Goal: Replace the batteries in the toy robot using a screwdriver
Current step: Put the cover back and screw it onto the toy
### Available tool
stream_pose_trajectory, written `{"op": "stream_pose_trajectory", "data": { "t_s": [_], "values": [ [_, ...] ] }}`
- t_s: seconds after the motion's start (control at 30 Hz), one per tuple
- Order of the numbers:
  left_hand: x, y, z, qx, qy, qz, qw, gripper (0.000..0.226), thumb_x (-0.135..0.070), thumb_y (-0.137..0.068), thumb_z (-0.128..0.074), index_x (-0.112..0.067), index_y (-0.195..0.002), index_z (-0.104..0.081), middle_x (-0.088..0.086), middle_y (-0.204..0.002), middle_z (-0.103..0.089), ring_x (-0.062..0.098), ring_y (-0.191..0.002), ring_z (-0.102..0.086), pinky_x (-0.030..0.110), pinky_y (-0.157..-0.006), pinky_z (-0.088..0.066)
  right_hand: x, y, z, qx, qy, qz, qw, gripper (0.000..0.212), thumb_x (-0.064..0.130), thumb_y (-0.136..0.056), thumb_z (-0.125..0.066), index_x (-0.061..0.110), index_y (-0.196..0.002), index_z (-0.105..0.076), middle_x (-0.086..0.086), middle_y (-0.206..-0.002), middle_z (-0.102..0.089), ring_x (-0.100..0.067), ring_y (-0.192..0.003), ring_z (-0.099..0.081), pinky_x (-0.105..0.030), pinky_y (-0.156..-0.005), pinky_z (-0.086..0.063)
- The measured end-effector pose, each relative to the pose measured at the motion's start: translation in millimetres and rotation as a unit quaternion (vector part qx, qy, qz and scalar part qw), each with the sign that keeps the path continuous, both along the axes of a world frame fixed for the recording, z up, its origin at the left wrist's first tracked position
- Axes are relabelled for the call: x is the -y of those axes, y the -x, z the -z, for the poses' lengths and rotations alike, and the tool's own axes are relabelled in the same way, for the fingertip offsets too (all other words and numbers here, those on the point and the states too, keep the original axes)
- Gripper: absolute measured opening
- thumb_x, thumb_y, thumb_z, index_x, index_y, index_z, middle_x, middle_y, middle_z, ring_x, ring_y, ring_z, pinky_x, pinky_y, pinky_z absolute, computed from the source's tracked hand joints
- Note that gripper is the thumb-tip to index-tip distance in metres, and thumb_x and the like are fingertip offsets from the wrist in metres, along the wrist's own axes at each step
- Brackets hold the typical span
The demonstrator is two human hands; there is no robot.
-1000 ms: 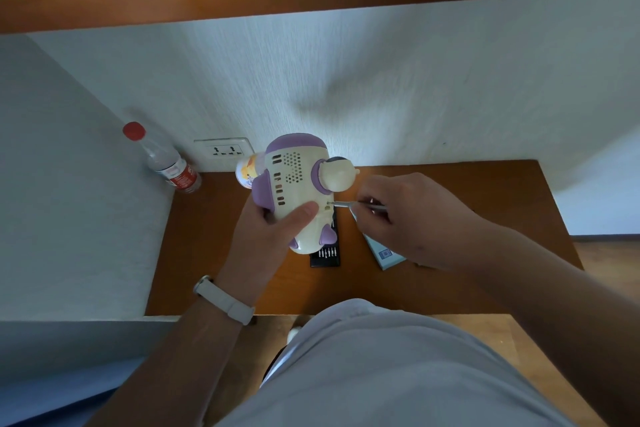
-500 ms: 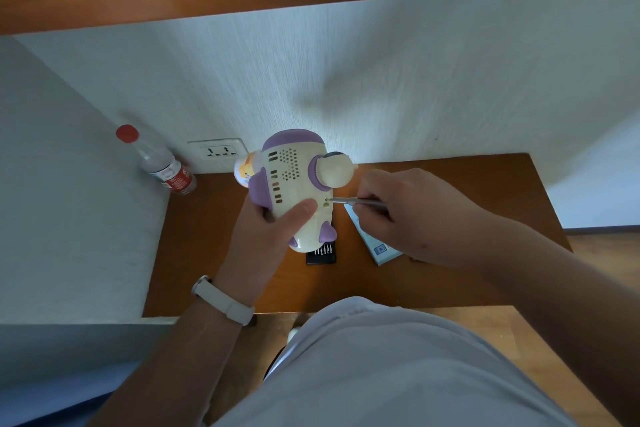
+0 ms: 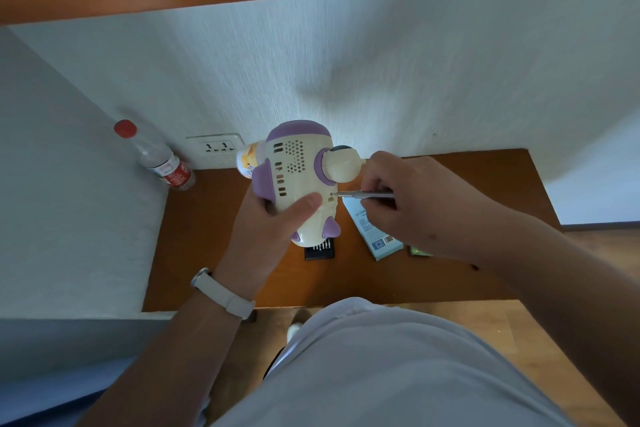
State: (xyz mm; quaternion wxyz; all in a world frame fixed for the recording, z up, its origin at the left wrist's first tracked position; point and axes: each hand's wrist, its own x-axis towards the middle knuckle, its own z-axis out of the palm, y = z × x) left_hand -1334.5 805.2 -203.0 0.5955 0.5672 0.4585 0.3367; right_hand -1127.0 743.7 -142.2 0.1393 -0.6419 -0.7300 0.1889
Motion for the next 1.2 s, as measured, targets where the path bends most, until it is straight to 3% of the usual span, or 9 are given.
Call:
{"op": "stream_pose_trajectory", "data": {
  "t_s": [0.1, 0.27, 0.4, 0.5, 0.63, 0.83, 0.93, 1.03, 1.2],
  "values": [
    [1, 1, 2, -0.012, -0.007, -0.005, 1.0, 0.054, -0.028, -0.078, -0.072, -0.019, -0.129, -0.056, 0.002, -0.115, -0.07, 0.022, -0.108, -0.069, 0.033, -0.076, -0.062, 0, 1, 1, 0.003, 0.002, 0.0, 1.0, 0.018, 0.036, -0.098, -0.049, 0.032, -0.083, -0.04, 0.008, -0.078, -0.062, -0.018, -0.073, -0.064, -0.018, -0.046, -0.039],
    [3, 1, 3, -0.014, -0.003, -0.013, 1.0, 0.051, -0.029, -0.078, -0.071, -0.019, -0.127, -0.058, 0.002, -0.111, -0.071, 0.02, -0.105, -0.069, 0.029, -0.071, -0.061, -2, 2, 3, 0.007, -0.008, -0.001, 1.0, 0.025, 0.039, -0.099, -0.048, 0.029, -0.076, -0.045, 0.012, -0.062, -0.05, -0.009, -0.06, -0.056, -0.012, -0.045, -0.026],
    [7, -6, 5, -0.023, 0.01, -0.018, 1.0, 0.051, -0.029, -0.076, -0.073, -0.02, -0.125, -0.059, 0.003, -0.112, -0.073, 0.023, -0.104, -0.071, 0.052, -0.079, -0.062, -4, -2, 4, -0.044, -0.005, 0.019, 0.999, 0.014, 0.036, -0.091, -0.056, 0.03, -0.093, -0.043, 0.007, -0.064, -0.055, -0.015, -0.057, -0.058, -0.026, -0.05, -0.046],
    [8, -11, 6, -0.028, 0.017, -0.014, 0.999, 0.051, -0.032, -0.074, -0.075, -0.021, -0.122, -0.061, 0.001, -0.107, -0.075, 0.021, -0.099, -0.073, 0.059, -0.08, -0.06, -4, -7, 1, -0.029, 0.005, 0.007, 1.0, 0.02, 0.028, -0.089, -0.059, 0.031, -0.088, -0.039, 0.006, -0.065, -0.055, -0.017, -0.059, -0.061, -0.024, -0.049, -0.046],
    [5, -15, 6, -0.032, 0.021, -0.01, 0.999, 0.057, -0.046, -0.066, -0.076, -0.03, -0.118, -0.061, -0.005, -0.106, -0.074, 0.018, -0.1, -0.072, 0.051, -0.079, -0.062, -5, -12, 0, -0.004, 0.012, 0.001, 1.0, 0.017, 0.022, -0.091, -0.056, 0.031, -0.086, -0.041, 0.007, -0.067, -0.056, -0.016, -0.063, -0.062, -0.018, -0.048, -0.039],
    [0, -18, -1, -0.014, 0.014, -0.003, 1.0, 0.042, -0.035, -0.075, -0.075, -0.029, -0.115, -0.064, -0.004, -0.104, -0.075, 0.017, -0.1, -0.072, 0.036, -0.075, -0.063, -6, -17, -6, 0.012, 0.01, 0.006, 1.0, 0.011, 0.041, -0.092, -0.047, 0.033, -0.086, -0.045, 0.006, -0.068, -0.06, -0.012, -0.058, -0.06, -0.013, -0.042, -0.028],
    [-1, -20, -6, -0.002, 0.016, -0.005, 1.0, 0.056, -0.037, -0.072, -0.076, -0.022, -0.124, -0.06, 0.003, -0.111, -0.073, 0.024, -0.106, -0.07, 0.047, -0.083, -0.061, -7, -20, -6, 0.011, -0.004, 0.013, 1.0, 0.025, 0.052, -0.089, -0.038, 0.03, -0.084, -0.049, 0.005, -0.067, -0.062, -0.012, -0.057, -0.061, -0.015, -0.036, -0.029],
    [-2, -20, -9, 0.002, 0.011, -0.007, 1.0, 0.055, -0.03, -0.075, -0.073, -0.02, -0.128, -0.058, 0.004, -0.114, -0.072, 0.024, -0.108, -0.069, 0.047, -0.084, -0.062, -9, -20, -5, 0.028, -0.008, 0.008, 1.0, 0.029, 0.047, -0.093, -0.04, 0.024, -0.081, -0.053, 0.001, -0.064, -0.062, -0.019, -0.059, -0.063, -0.017, -0.038, -0.029],
    [-3, -17, -13, 0.0, 0.011, 0.001, 1.0, 0.056, -0.027, -0.078, -0.071, -0.018, -0.131, -0.056, 0.009, -0.119, -0.069, 0.028, -0.112, -0.067, 0.058, -0.09, -0.058, -4, -14, -9, -0.016, 0.012, 0.012, 1.0, 0.015, 0.048, -0.084, -0.043, 0.033, -0.085, -0.043, 0.009, -0.062, -0.054, -0.013, -0.054, -0.058, -0.013, -0.043, -0.031]
  ]
}}
